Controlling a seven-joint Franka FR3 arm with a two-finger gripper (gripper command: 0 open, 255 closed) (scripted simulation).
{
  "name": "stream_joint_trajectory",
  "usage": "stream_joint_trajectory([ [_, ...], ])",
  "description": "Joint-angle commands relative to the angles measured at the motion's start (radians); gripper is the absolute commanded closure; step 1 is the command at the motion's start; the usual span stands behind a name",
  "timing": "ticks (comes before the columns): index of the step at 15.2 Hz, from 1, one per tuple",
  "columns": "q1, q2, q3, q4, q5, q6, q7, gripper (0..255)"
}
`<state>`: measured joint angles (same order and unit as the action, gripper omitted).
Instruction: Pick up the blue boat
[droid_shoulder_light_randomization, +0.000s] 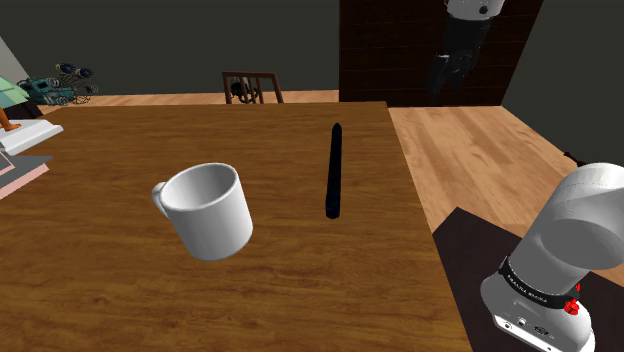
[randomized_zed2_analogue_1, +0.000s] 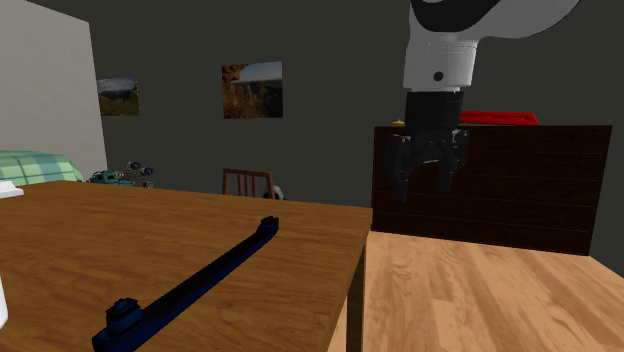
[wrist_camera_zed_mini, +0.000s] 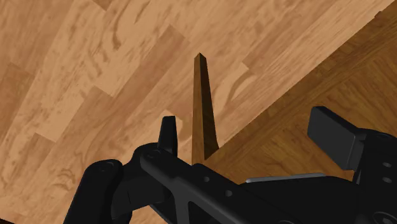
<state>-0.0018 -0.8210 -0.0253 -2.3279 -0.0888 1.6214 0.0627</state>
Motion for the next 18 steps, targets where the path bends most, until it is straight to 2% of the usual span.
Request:
stream_joint_trajectory([
  [1, 0.000, 0.000, 0.000, 0.000, 0.000, 0.000, 0.000, 0],
  [9, -0.022, 0.036, 0.228, 0.026, 0.154, -0.037, 0.399, 0],
  [18, -0.084, 0.226, 0.480, 0.193, 0.281, -0.033, 0.850, 0],
])
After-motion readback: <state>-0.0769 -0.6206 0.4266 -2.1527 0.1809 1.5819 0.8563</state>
